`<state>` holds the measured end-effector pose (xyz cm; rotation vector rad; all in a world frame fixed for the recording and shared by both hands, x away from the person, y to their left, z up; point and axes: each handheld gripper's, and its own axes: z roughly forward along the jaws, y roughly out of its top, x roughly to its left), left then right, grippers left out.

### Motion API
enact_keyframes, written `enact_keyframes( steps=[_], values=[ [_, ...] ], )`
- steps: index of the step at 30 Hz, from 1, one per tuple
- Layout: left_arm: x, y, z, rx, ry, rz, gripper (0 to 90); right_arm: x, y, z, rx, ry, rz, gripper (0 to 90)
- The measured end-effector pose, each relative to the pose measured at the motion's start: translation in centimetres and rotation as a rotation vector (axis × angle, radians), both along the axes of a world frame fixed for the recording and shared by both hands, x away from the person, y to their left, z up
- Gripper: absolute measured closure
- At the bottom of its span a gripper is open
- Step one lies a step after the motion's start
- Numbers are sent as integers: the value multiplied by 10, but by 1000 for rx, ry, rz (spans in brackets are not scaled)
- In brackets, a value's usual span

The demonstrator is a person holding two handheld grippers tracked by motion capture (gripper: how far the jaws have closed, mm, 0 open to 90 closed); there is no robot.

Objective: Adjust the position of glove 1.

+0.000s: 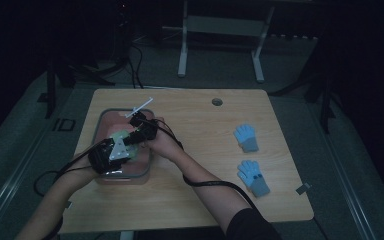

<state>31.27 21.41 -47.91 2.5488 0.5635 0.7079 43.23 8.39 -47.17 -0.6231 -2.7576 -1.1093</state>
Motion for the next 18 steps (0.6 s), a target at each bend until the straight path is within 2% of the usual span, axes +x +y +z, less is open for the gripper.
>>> enact_keyframes(
  steps=[2, 4, 8, 11, 12, 13, 14, 15, 18],
  values=[
    [4, 0, -9, 5, 12, -5, 722, 1, 1, -5, -17, 8, -8, 707],
    [8, 0, -14, 12, 29, -15, 721, 1, 3, -9, -42, -4, -10, 706],
    [16, 0, -18, 21, 87, -49, 716, 2, 4, -16, -79, 2, -19, 666],
    [19, -1, -20, 37, 108, -57, 712, 2, 3, -16, -80, 11, -16, 638],
    [23, -1, -23, 48, 142, -63, 712, 1, 4, -15, -95, -8, -17, 636],
    [24, -1, -24, 53, 152, -65, 704, 1, 2, -13, -98, -16, -21, 605],
    [25, -1, -25, 57, 163, -64, 698, 2, 1, -13, -96, -6, -25, 591],
    [26, -1, -26, 49, 178, -58, 685, 2, -1, -13, -99, -11, -25, 587],
    [28, -1, -25, 19, 189, -43, 620, 3, -8, -12, -87, 0, -27, 574]
  ],
)
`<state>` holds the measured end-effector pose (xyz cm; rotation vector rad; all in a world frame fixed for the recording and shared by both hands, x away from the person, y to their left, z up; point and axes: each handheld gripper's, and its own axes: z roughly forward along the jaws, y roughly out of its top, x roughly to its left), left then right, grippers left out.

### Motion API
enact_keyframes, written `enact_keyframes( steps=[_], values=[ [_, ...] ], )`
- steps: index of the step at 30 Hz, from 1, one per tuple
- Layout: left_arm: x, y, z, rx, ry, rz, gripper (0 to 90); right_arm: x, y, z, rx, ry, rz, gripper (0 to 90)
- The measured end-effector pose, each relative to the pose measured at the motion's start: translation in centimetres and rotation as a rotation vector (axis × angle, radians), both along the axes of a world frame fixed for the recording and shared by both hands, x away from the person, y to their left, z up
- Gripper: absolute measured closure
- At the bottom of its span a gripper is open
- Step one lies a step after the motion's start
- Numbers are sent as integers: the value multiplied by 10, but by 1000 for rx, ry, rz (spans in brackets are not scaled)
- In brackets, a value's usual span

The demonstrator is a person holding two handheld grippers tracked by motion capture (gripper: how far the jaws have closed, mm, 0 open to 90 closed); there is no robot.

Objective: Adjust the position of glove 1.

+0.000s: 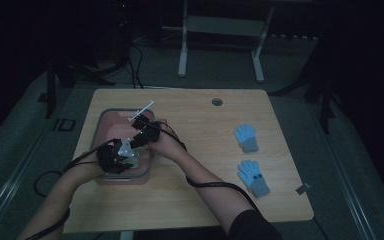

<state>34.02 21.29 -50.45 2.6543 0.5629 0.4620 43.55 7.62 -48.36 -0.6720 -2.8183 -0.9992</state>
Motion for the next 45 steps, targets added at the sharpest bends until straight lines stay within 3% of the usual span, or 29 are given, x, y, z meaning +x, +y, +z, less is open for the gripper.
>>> enact_keyframes(
  steps=[6, 9, 14, 18, 20, 25, 28, 34, 40, 45],
  values=[
    [-1, 2, 13, -57, -12, 90, 423, -1, -12, 7, 28, 21, -2, 569],
    [-4, 4, 25, -109, -23, 127, 410, -4, -18, 15, 52, 19, 10, 559],
    [-12, -4, 43, -125, -41, 143, 385, -12, -30, 30, 83, 7, 21, 520],
    [-15, -12, 52, -160, -40, 139, 386, -17, -41, 39, 87, -9, 30, 503],
    [-16, -19, 56, -162, -44, 135, 386, -19, -55, 47, 93, -27, 28, 502],
    [-15, -34, 63, -192, -42, 128, 389, -21, -74, 52, 85, -45, 27, 503],
    [-16, -47, 65, -208, -36, 107, 395, -24, -95, 53, 83, -58, 21, 504],
    [-18, -71, 67, -186, -22, 73, 398, -28, -130, 55, 83, -83, -4, 503],
    [-21, -101, 67, -197, -2, 27, 397, -31, -161, 54, 87, -94, -30, 503],
    [-23, -116, 61, -200, 9, -1, 396, -33, -178, 52, 90, -99, -43, 504]
  ],
)
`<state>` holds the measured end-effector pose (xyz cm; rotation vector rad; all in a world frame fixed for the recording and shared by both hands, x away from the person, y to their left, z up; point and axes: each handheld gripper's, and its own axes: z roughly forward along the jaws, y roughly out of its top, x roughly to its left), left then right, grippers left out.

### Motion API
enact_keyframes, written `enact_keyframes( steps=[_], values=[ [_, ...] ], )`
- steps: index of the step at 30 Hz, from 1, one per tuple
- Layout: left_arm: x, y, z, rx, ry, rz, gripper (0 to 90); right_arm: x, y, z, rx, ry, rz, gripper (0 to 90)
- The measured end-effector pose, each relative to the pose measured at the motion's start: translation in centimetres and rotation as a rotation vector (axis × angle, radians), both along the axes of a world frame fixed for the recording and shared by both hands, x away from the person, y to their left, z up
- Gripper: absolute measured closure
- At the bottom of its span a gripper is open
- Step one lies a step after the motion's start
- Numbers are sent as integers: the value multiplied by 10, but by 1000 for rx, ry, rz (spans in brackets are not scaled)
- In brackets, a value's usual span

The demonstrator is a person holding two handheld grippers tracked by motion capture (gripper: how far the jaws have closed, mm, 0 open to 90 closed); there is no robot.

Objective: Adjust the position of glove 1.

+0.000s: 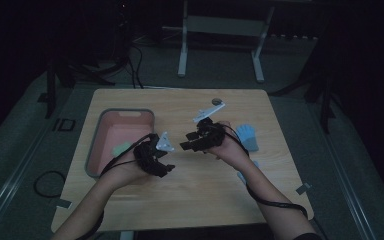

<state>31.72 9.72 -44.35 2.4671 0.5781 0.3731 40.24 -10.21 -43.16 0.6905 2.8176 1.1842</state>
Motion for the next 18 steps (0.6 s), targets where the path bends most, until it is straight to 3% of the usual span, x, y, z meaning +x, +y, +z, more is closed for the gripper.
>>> enact_keyframes(
  steps=[3, 5, 9, 11, 15, 18],
  values=[
    [-1, -8, -5, 2, 9, -12, 368, -2, -11, -2, -8, -8, -13, 504],
    [-2, -14, -12, 13, 21, -11, 286, -3, -19, -4, -8, -15, -20, 504],
    [-5, -23, -24, 5, 44, -22, 233, -6, -33, -7, -8, -13, -43, 504],
    [-7, -27, -31, 8, 55, -38, 168, -9, -41, -9, -14, -35, -47, 503],
    [-13, -35, -44, 14, 57, -67, 145, -10, -48, -12, -15, -35, -56, 503],
    [-17, -39, -53, -5, 65, -77, 145, -11, -54, -15, -11, -26, -67, 516]
  ],
)
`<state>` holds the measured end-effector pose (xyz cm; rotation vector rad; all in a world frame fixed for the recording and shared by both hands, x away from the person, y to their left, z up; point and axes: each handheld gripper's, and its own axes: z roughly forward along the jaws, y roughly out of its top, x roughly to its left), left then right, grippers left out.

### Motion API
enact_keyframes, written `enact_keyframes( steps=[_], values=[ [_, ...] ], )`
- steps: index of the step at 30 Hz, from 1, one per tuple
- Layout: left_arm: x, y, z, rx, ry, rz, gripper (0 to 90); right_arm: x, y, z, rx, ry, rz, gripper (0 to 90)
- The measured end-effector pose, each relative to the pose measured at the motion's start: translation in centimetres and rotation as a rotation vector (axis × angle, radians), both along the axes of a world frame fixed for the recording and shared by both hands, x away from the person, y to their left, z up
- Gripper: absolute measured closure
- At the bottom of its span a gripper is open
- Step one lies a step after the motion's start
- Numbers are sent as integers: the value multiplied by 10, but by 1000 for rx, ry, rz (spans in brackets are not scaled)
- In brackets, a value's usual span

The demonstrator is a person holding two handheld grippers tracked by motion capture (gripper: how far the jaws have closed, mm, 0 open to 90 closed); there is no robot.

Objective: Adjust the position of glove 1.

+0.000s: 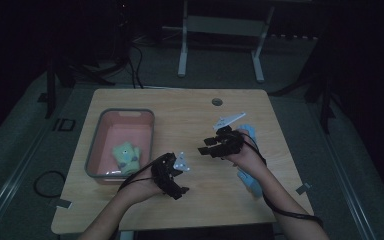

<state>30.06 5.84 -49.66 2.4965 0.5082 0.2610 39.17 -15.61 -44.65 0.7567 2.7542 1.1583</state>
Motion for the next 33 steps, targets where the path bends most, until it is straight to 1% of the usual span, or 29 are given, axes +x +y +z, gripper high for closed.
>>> enact_keyframes(
  steps=[1, 2, 4, 6, 8, 10, 12, 13, 14, 15, 16, 18, 19, 21, 23, 24, 25, 26, 27, 29, 32, 33],
  values=[
    [-1, -1, -3, -2, 8, -2, 145, -1, -4, -2, -1, -4, 11, 513],
    [-2, -1, -6, 5, 17, -2, 145, -1, -4, -2, -1, -4, 11, 513],
    [-4, -2, -13, 46, 17, 2, 145, -3, -7, -5, -13, -16, 7, 510],
    [-7, -2, -20, 61, 16, 6, 145, -5, -11, -7, -23, -27, 8, 508],
    [-10, -2, -27, 55, 29, 7, 145, -6, -15, -9, -30, -31, 6, 505],
    [-12, -1, -32, 53, 20, 13, 145, -7, -23, -14, -43, -33, 2, 500],
    [-13, 1, -35, 35, 17, 23, 145, -6, -26, -15, -46, -32, -4, 500],
    [-14, 2, -39, 27, 5, 31, 145, -7, -32, -17, -53, -40, -11, 500],
    [-14, 2, -39, 27, 5, 31, 145, -7, -32, -17, -53, -40, -11, 500],
    [-15, 2, -40, 30, -2, 36, 145, -8, -36, -18, -57, -50, -14, 499],
    [-15, 1, -42, 29, -8, 40, 145, -8, -36, -18, -57, -50, -14, 499],
    [-17, 1, -44, 21, 1, 39, 145, -9, -44, -20, -77, -71, -21, 499],
    [-17, 1, -45, 13, 5, 38, 145, -9, -44, -20, -77, -71, -21, 499],
    [-18, 1, -48, 11, 20, 34, 145, -9, -52, -22, -77, -71, -39, 499],
    [-19, 0, -52, 25, 13, 30, 145, -6, -61, -23, -75, -79, -56, 501],
    [-19, 0, -53, 23, 7, 34, 145, -6, -64, -24, -75, -78, -63, 505],
    [-18, 1, -54, 13, 13, 40, 145, -5, -68, -24, -76, -82, -68, 508],
    [-18, 2, -56, 2, 21, 44, 145, -4, -78, -24, -76, -88, -79, 521],
    [-18, 3, -56, -1, 24, 41, 145, -4, -78, -24, -76, -88, -79, 521],
    [-20, 4, -57, 6, 17, 35, 145, -2, -86, -24, -77, -93, -95, 533],
    [-21, 7, -58, -3, 16, 40, 145, 2, -100, -24, -87, -106, -133, 539],
    [-21, 7, -58, -3, 16, 40, 145, 2, -100, -24, -87, -106, -133, 539]
  ],
)
